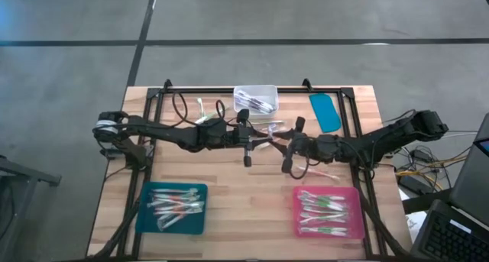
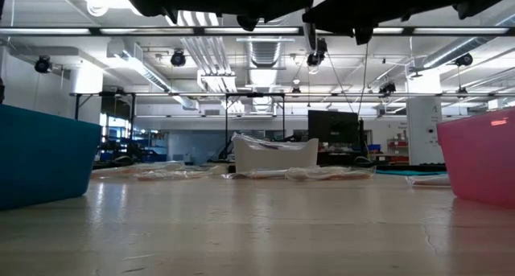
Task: Pick & Place Toothbrushes
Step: Put the violet toothbrush into the white bin
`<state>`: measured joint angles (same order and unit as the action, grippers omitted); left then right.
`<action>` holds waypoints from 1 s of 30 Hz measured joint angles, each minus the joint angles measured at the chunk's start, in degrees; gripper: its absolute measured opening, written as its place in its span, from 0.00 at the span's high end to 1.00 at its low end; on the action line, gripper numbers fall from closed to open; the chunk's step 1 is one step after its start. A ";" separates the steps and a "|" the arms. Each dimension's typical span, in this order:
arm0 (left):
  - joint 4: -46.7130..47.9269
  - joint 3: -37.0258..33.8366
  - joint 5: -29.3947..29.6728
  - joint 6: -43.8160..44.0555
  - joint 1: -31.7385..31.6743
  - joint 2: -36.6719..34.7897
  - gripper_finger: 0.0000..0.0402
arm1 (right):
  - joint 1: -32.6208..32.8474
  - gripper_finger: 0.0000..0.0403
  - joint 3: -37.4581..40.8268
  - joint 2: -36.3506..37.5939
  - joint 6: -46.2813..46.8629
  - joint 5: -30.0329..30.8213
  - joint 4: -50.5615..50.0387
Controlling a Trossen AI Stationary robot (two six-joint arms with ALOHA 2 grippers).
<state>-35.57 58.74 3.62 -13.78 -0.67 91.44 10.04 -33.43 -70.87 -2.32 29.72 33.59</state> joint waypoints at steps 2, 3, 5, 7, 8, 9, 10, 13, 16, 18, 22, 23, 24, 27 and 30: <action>0.02 0.00 0.06 0.00 0.00 0.00 0.93 | -0.03 0.79 0.00 -0.09 0.03 0.05 -0.11; 0.00 0.00 0.04 0.00 -0.01 0.00 0.93 | -0.09 0.84 0.00 -0.13 0.09 0.03 -0.09; 0.02 0.00 0.06 0.14 -0.02 0.00 0.92 | -0.24 0.93 0.00 -0.13 0.11 -0.06 -0.20; 0.07 0.00 0.08 0.13 -0.04 0.00 0.91 | -0.28 0.94 0.00 -0.13 0.01 -0.10 -0.21; 0.19 0.00 0.07 0.13 -0.04 0.00 0.90 | -0.31 0.94 0.00 -0.11 -0.02 -0.10 -0.20; 0.46 0.00 0.09 0.11 -0.03 0.00 0.90 | -0.31 0.94 0.00 -0.11 -0.27 -0.10 -0.26; 0.85 0.00 0.36 0.09 -0.02 -0.01 0.89 | -0.31 0.95 0.02 0.01 -0.58 -0.08 -0.50; 4.95 0.00 2.04 -0.11 -0.02 -1.56 0.83 | -0.37 0.96 0.07 0.81 -0.71 0.17 -1.34; 10.85 -0.04 5.70 -0.17 0.00 -4.52 0.74 | -0.39 0.96 -0.19 2.07 -0.65 0.47 -3.47; 15.33 -0.04 9.10 -0.16 0.02 -6.96 0.66 | -0.56 0.96 -0.55 2.60 -0.66 0.45 -6.26; 29.91 -0.04 18.44 0.73 0.02 -13.11 0.53 | -2.57 0.96 -3.26 3.47 -0.68 0.32 -15.22; 33.27 -0.04 20.52 2.73 0.00 -14.53 0.50 | -3.55 0.96 -4.26 3.51 -0.63 0.34 -18.53; 36.66 -0.05 22.53 5.06 -0.02 -16.08 0.49 | -4.75 0.96 -5.52 3.37 -0.41 0.32 -21.95; 43.06 -2.06 25.66 11.05 0.00 -19.94 0.47 | -9.36 0.96 -8.92 3.30 0.18 -0.44 -30.62; 43.19 -6.76 25.79 15.35 0.00 -23.32 0.48 | -15.73 0.96 -11.86 3.34 -0.57 -4.91 -36.28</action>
<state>7.62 51.98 29.40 1.57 -0.67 68.12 -5.69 -45.29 -67.53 -2.89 24.81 -2.69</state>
